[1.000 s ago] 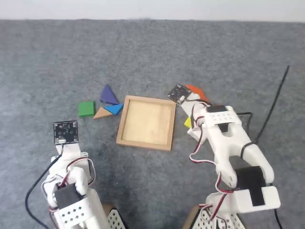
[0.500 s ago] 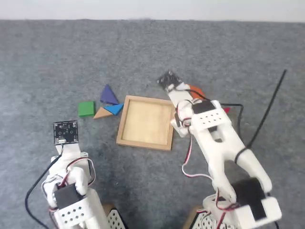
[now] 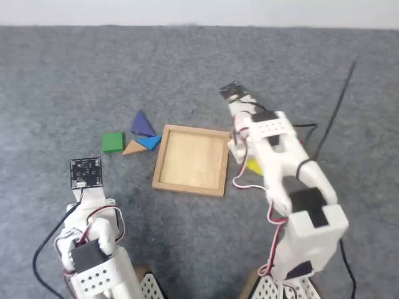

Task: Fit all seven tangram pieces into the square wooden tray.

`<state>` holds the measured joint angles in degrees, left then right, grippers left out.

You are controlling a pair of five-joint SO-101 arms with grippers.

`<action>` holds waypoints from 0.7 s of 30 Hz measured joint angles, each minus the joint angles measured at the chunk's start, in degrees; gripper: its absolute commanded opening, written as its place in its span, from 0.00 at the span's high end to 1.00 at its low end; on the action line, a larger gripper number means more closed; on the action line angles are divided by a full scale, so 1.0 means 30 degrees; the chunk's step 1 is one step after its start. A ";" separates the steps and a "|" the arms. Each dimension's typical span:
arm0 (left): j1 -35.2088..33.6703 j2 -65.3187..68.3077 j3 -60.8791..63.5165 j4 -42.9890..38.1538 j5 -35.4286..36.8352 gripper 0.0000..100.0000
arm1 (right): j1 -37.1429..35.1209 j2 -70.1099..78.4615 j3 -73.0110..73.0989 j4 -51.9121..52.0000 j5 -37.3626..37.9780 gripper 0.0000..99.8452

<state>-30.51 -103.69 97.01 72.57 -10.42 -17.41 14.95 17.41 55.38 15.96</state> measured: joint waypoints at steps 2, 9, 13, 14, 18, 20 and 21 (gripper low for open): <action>0.0000 0.0000 0.0000 0.0000 0.0000 0.99 | -0.0674 0.0615 -0.0410 0.0469 0.0381 0.63; 0.0000 0.0000 0.0000 0.0000 0.0000 0.99 | -0.1143 0.1201 -0.0762 0.1993 0.2549 0.63; 0.0000 0.0000 0.0000 0.0000 0.0000 0.99 | -0.1143 0.1201 -0.0791 0.2872 0.3487 0.63; 0.0000 0.0000 0.0000 0.0000 0.0000 0.99 | -0.1201 0.1201 -0.0791 0.3018 0.3634 0.63; 0.0000 0.0000 0.0000 0.0000 0.0000 0.99 | -0.1319 0.1201 -0.0791 0.3253 0.3780 0.63; 0.0000 0.0000 0.0000 0.0000 0.0000 0.99 | -0.1582 0.1201 -0.0791 0.3282 0.4073 0.63; 0.0000 0.0000 0.0000 0.0000 0.0000 0.99 | -0.1729 0.1201 -0.0791 0.3311 0.4425 0.63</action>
<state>-30.51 -103.69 97.01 72.57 -10.42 -22.59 18.55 15.03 65.32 29.23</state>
